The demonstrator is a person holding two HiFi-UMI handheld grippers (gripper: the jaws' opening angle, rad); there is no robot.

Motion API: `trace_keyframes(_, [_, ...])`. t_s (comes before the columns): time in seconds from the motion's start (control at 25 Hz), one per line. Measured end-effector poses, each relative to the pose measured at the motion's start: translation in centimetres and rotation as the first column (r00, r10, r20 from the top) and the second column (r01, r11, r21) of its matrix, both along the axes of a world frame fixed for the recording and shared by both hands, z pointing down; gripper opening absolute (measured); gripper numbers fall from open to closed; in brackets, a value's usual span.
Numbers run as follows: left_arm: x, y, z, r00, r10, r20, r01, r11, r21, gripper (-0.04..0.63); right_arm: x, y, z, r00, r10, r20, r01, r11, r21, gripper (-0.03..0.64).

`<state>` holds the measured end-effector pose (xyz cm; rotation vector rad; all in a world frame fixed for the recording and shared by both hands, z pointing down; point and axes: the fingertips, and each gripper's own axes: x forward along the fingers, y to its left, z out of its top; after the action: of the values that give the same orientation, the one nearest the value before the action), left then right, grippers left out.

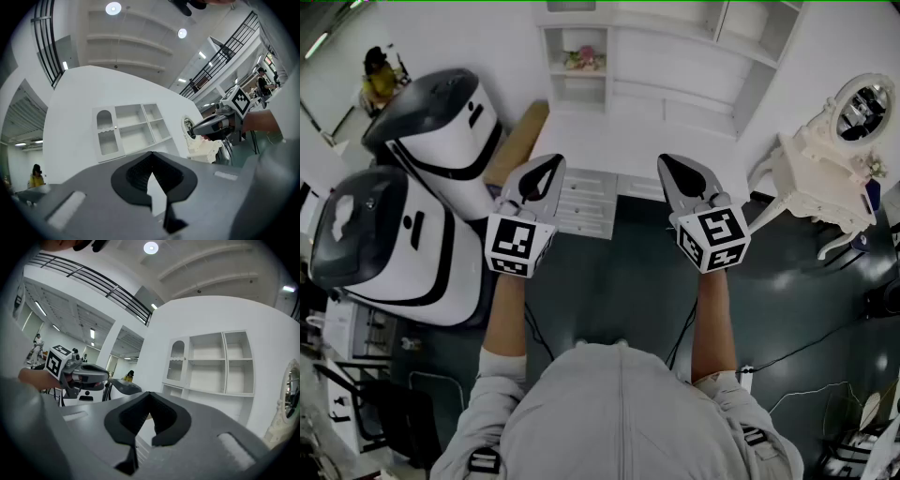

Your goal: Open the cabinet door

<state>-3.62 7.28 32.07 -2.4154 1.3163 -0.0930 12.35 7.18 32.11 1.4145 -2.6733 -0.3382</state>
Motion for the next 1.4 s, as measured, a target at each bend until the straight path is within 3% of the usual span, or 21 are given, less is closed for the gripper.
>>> trace_keyframes(0.4, [2.8,-0.4,0.4,1.000,-0.007,-0.009,0.007,1.000,0.011,0.018,2.7,-0.7,0.5,0.999,-0.026,0.020,0.026,1.000,0.009,0.002])
trace_keyframes(0.76, [3.7,-2.6,1.3,0.999,-0.042,-0.003,0.042,0.999,-0.003,0.018,3.5,-3.0,1.1,0.994,-0.095,0.055,0.098,0.994,-0.045,0.002])
trace_keyframes(1.04, [4.4,-7.9,2.4,0.997,-0.042,0.063,0.042,0.999,0.006,0.018,3.8,-8.5,1.9,0.993,-0.078,0.090,0.086,0.993,-0.084,0.002])
trace_keyframes(1.4, [1.5,-19.0,2.1,0.999,-0.028,0.016,0.028,1.000,-0.007,0.018,1.7,-18.7,1.9,0.994,-0.060,0.089,0.068,0.994,-0.087,0.002])
